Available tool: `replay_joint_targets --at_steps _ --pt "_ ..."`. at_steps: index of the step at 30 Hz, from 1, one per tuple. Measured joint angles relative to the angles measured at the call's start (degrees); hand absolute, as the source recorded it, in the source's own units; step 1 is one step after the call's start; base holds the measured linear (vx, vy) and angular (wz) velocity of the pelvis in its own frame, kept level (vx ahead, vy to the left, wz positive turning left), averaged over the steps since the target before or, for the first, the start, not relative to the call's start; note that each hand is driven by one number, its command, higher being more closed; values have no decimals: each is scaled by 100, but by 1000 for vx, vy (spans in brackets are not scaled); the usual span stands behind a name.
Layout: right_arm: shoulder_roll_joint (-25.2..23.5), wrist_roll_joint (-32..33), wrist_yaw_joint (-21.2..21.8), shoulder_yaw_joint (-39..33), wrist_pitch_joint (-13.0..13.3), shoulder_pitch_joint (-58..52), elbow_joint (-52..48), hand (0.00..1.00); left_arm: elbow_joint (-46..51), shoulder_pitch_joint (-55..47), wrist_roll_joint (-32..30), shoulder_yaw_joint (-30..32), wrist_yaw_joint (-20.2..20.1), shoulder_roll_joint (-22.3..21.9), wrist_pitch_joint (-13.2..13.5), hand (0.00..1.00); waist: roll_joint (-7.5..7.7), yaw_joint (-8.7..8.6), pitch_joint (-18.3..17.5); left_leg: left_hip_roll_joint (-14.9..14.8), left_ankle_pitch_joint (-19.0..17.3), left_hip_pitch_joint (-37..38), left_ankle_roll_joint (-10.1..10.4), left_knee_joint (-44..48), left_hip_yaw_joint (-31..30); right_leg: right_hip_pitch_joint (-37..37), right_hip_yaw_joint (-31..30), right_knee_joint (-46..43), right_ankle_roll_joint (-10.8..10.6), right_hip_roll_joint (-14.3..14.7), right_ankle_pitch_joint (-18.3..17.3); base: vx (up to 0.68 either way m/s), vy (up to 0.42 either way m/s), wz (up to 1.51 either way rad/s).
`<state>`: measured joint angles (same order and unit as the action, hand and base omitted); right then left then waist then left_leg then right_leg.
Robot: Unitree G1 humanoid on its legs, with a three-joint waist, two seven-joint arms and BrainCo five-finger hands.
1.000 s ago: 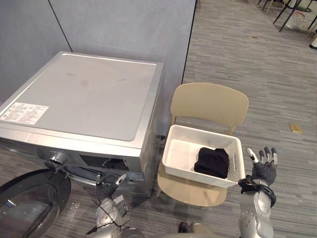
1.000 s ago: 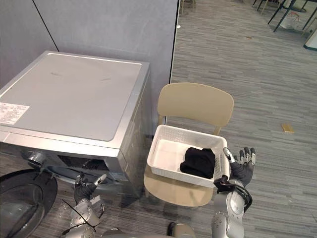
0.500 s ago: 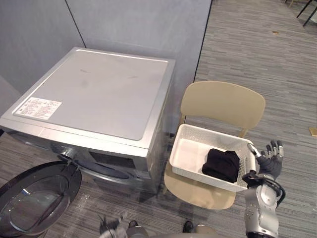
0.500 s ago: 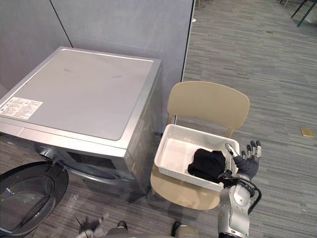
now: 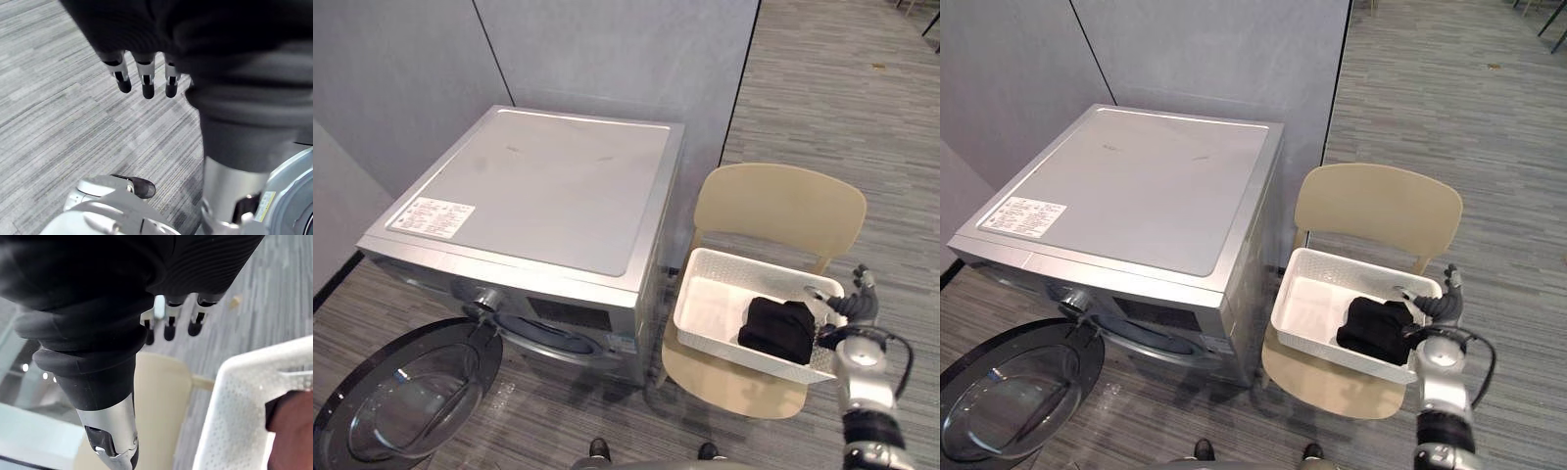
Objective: Pick up the laundry basket with both hands and put the clothes into the washing machine.
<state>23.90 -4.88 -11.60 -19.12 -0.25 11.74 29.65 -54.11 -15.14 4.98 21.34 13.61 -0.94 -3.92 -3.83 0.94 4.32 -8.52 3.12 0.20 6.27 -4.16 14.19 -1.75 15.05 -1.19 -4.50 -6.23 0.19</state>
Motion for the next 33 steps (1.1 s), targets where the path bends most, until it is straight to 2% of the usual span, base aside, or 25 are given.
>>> replay_joint_targets --at_steps 6,12,15,19,23,26,31,33 --pt "980 -734 423 901 -136 964 1558 0 332 12 358 -570 -111 9 220 0 -157 7 173 147 82 -178 -85 -26 -165 -115 129 87 -46 -118 146 -54 34 10" --pt "1673 -1212 832 1596 -134 2291 2573 0 406 -41 456 -582 -115 -3 296 0 -535 49 535 295 237 -503 -194 -35 -332 -407 227 -81 -102 -284 185 0 35 12" --pt "1855 -1331 896 1880 -111 2601 2699 0 405 -79 457 -530 -114 4 301 0 -632 142 731 332 372 -623 -178 -27 -514 -499 293 -142 -100 -334 183 -8 16 12" --pt "2063 -1497 918 1969 -97 2990 3026 0 398 -80 458 -530 -117 -14 294 0 -738 160 1065 362 580 -861 -96 -25 -771 -692 431 -303 -67 -400 156 -63 4 27" --pt "2186 -1499 910 1975 -97 3175 3082 0 396 -124 461 -500 -117 -73 302 0 -960 176 1211 409 682 -1173 -70 -26 -779 -1188 372 -677 -58 -512 15 -84 25 0" --pt "2190 -1497 904 1980 -118 3136 3092 0 389 -122 565 -500 -117 -112 318 0 -983 168 1350 514 856 -1296 32 -28 -763 -1473 232 -880 -95 -656 -12 -81 13 -12" --pt "2187 -1490 873 1976 -125 2775 2970 0 344 -93 585 -504 -116 -146 321 0 -965 146 1432 564 851 -1404 33 -35 -704 -1756 111 -1132 -132 -748 -67 -54 17 -7" --pt "2139 -1491 847 1974 -118 2602 2943 0 320 -49 588 -504 -114 -159 321 0 -966 152 1435 557 734 -1454 97 -93 -607 -1952 47 -1319 -141 -779 -94 -36 17 -6"
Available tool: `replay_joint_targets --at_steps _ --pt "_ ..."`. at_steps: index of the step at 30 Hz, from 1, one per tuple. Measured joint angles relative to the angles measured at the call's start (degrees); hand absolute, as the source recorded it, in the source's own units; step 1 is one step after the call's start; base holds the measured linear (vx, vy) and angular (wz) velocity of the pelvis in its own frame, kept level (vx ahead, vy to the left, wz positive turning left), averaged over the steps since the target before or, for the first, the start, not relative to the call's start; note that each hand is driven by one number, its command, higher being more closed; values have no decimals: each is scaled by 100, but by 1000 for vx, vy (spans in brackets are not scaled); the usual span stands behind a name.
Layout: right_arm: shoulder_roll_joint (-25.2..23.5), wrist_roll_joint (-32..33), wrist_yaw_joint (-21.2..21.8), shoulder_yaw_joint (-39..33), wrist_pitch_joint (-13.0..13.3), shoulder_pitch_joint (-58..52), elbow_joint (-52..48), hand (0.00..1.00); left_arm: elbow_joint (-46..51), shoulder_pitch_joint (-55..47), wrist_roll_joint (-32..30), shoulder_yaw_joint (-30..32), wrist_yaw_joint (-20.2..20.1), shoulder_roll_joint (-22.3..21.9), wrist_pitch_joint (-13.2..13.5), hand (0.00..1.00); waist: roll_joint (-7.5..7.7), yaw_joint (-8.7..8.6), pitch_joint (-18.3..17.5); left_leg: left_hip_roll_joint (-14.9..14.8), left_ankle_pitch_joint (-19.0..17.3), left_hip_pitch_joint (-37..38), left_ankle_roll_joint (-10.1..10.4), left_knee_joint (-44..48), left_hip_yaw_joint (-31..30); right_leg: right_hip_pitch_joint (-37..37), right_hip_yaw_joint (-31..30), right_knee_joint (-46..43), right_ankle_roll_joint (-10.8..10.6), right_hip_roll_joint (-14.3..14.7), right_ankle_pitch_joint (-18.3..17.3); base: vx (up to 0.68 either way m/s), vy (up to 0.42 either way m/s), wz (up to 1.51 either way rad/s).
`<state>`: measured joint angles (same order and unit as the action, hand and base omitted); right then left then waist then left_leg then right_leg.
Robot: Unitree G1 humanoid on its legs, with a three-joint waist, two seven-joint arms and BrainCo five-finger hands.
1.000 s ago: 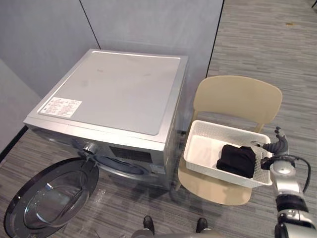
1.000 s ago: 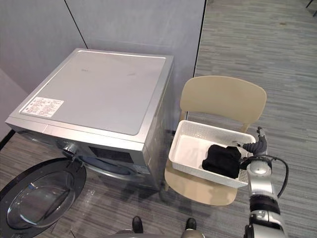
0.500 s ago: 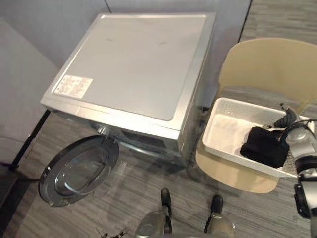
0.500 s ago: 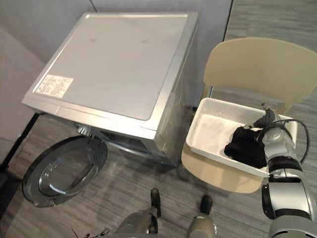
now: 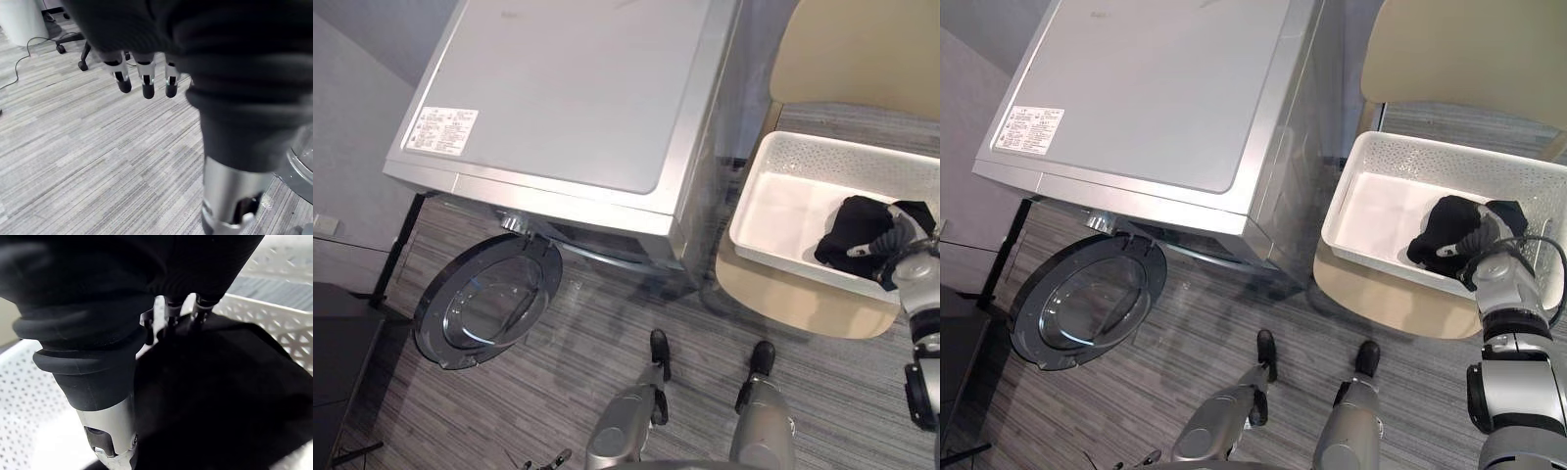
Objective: Pick up the laundry basket with both hands and put the clothes into the washing machine.
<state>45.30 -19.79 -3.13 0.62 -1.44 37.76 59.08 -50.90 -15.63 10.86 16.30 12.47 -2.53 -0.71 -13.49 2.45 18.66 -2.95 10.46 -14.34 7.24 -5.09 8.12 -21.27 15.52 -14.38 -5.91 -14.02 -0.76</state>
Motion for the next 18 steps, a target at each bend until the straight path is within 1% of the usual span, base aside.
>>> replay_joint_targets --at_steps 1,3,7,10,12,15,18 --pt "-28 0 -21 -5 0 -46 -17 0 -24 49 5 0 0 -4 0 0 -21 -5 4 -15 -139 -14 -60 -1 19 -73 -19 -97 -2 -7 -19 -25 4 -9" --pt "-57 -2 -51 -16 5 -223 -216 0 -31 158 37 -2 3 -35 7 0 27 -6 66 13 -188 -39 -105 -4 110 -211 -151 -210 -8 -49 -28 -14 -2 -14" --pt "-59 -9 -107 -125 11 -209 -463 0 -19 285 81 0 6 -61 10 0 58 -11 95 29 -194 -145 -116 -8 334 -518 -304 -431 -1 -112 -63 30 -23 -15" --pt "-53 -8 -191 -310 -10 -174 -668 0 1 316 83 1 10 -79 12 0 89 -50 117 111 -173 -164 -101 -8 428 -792 -466 -836 14 -222 -218 87 -60 -10" --pt "-48 -7 -213 -359 -26 -75 -675 0 98 315 95 4 18 -79 13 0 116 -95 136 140 -148 -176 -133 -8 455 -900 -491 -1010 2 -307 -313 114 -83 2" --pt "-14 2 -337 -620 -132 143 -923 0 209 321 98 2 22 -80 95 0 124 -172 142 189 -114 -180 -176 -8 452 -1029 -481 -1335 25 -414 -527 123 -114 12" --pt "67 24 -482 -825 -144 368 -1084 0 234 324 97 8 38 -82 114 0 137 -170 151 194 -113 -166 -178 -7 452 -1062 -478 -1464 34 -445 -626 105 -126 5"
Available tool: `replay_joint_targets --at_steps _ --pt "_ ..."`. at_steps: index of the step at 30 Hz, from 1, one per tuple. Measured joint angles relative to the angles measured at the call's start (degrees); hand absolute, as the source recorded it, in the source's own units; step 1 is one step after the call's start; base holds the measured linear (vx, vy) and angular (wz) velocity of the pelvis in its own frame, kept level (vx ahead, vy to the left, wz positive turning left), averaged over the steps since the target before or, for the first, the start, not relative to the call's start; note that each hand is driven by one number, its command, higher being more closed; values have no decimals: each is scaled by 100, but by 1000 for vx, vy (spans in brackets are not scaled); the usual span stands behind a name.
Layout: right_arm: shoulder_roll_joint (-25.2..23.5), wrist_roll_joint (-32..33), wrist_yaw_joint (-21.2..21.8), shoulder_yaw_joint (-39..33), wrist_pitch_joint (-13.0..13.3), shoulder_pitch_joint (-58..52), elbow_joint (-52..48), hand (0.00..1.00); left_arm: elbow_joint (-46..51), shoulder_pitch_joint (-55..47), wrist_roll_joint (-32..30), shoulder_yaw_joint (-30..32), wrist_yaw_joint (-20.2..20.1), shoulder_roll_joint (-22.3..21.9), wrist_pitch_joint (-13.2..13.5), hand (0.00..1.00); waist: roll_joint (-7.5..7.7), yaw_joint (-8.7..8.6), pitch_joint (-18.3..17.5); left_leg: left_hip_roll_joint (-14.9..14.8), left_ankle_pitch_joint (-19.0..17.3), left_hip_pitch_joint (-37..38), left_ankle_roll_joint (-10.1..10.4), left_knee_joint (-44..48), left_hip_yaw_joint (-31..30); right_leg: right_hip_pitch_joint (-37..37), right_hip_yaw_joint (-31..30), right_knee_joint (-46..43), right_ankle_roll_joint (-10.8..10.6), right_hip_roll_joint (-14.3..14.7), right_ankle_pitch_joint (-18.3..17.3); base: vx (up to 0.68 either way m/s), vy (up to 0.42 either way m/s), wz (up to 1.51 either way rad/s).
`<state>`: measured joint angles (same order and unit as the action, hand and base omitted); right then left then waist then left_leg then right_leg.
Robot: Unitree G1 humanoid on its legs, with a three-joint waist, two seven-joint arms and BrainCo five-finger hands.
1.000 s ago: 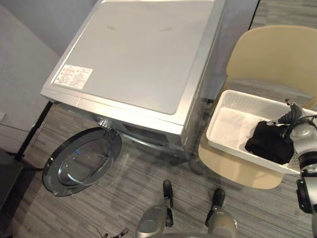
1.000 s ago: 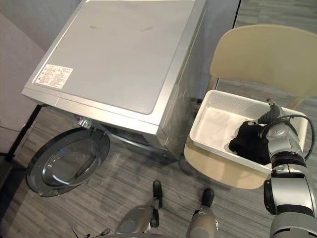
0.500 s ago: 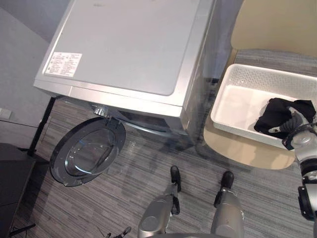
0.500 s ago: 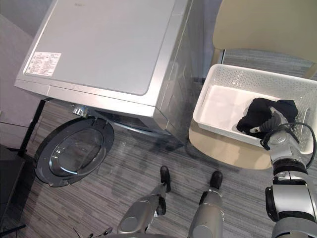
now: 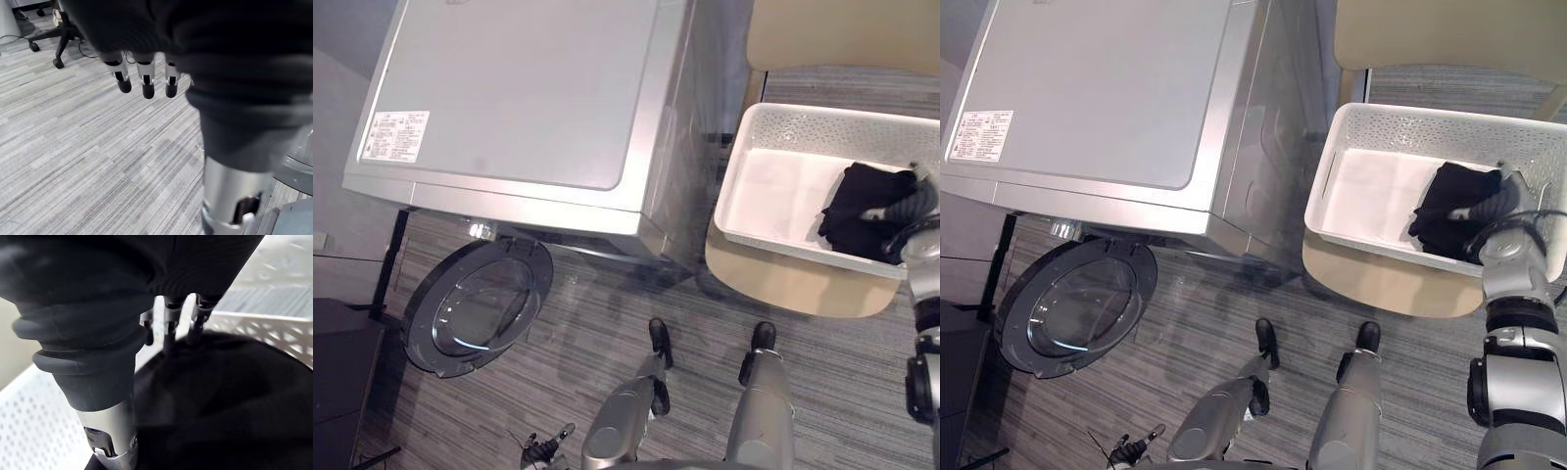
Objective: Pick up the laundry basket with both hands and put the clothes into the washing machine.
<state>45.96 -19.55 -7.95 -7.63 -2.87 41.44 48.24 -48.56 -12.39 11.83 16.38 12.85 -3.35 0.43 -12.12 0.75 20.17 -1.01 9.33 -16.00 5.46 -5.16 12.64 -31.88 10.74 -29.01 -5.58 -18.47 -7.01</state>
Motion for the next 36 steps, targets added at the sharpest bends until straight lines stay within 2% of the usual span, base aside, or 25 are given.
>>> replay_joint_targets --at_steps 5,13,19,28,34,36 --pt "224 100 -199 -52 -4 565 -156 0 83 0 1 1 18 -4 -5 0 31 5 21 12 -1 22 1 -1 1 -24 14 -187 8 -65 -177 78 -118 8" --pt "361 94 -176 228 7 682 -280 0 243 2 107 1 100 -8 0 0 160 -15 109 14 -3 11 3 0 54 -57 27 -284 18 -94 -279 60 -107 2" --pt "358 91 41 422 16 355 -371 0 251 3 109 2 96 -10 -2 0 192 11 131 62 -3 -59 2 0 105 -150 39 -391 2 -177 -364 48 -83 6" --pt "360 90 39 414 68 -24 -731 0 249 15 109 1 86 -10 -4 0 244 -6 159 64 -3 -49 2 0 187 -147 25 -372 0 -174 -366 43 -72 -1" --pt "209 82 61 417 69 -411 -925 0 247 15 109 0 87 -9 -8 0 347 -10 158 45 -3 -23 2 0 241 -128 -1 -337 2 -143 -360 43 -102 -5" --pt "168 35 64 415 68 -592 -1080 0 247 15 108 -1 86 -8 -9 0 398 -7 156 -54 -3 40 2 -1 312 -45 6 -255 33 -27 -326 92 -216 -15"
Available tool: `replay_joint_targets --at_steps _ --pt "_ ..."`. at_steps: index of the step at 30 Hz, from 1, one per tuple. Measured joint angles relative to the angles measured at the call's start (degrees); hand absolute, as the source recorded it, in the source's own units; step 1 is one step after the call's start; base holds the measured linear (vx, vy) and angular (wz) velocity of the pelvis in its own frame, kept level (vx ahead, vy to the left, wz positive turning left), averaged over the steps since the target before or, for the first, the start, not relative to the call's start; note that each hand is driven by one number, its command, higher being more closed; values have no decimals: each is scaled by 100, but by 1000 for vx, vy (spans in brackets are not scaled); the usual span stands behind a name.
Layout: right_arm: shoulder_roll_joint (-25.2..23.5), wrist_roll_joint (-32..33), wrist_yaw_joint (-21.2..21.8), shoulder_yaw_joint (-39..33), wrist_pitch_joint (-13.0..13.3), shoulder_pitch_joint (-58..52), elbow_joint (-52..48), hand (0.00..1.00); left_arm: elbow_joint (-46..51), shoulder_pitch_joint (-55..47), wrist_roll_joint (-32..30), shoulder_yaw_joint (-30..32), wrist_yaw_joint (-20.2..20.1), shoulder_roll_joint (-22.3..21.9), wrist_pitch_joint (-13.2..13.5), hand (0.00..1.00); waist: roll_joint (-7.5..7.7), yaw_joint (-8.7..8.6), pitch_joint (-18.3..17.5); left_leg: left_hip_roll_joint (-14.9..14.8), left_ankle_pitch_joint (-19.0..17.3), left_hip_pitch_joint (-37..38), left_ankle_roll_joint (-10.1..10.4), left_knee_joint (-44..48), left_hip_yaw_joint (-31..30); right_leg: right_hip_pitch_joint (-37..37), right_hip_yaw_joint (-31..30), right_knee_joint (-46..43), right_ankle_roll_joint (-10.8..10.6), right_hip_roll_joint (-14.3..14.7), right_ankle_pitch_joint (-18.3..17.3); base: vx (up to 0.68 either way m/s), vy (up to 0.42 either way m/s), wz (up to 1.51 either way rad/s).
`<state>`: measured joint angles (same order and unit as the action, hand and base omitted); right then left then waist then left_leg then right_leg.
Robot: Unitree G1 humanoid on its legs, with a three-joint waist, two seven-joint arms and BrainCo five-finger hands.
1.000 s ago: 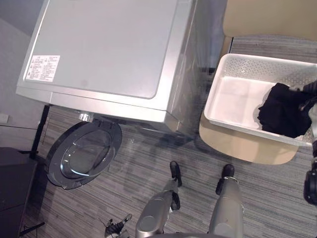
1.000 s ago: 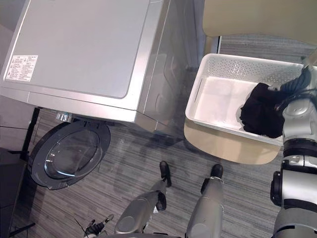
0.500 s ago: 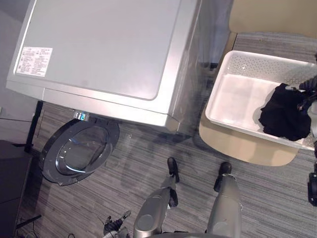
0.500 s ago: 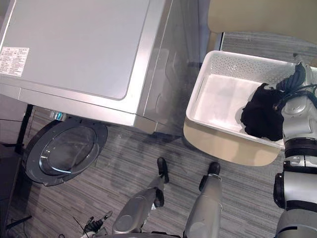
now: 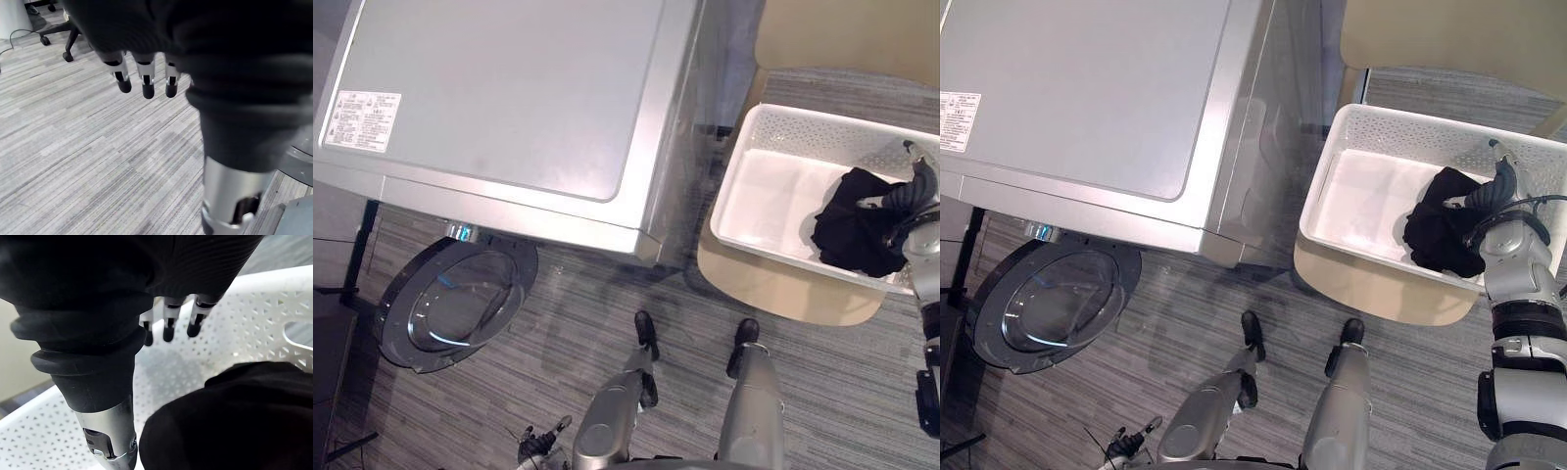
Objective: Pick up the laundry basket with both hands and put the clothes into the washing machine.
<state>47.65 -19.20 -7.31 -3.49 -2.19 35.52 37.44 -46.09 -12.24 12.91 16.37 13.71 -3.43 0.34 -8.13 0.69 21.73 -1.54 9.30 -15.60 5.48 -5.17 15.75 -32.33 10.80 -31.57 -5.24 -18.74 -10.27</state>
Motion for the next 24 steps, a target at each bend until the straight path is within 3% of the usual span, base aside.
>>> replay_joint_targets --at_steps 24 --pt "-212 -71 120 -3 5 -653 -265 0 -6 0 -5 4 -1 37 -2 0 100 7 -16 -132 0 50 0 1 148 113 -21 268 34 192 144 30 -54 -4"
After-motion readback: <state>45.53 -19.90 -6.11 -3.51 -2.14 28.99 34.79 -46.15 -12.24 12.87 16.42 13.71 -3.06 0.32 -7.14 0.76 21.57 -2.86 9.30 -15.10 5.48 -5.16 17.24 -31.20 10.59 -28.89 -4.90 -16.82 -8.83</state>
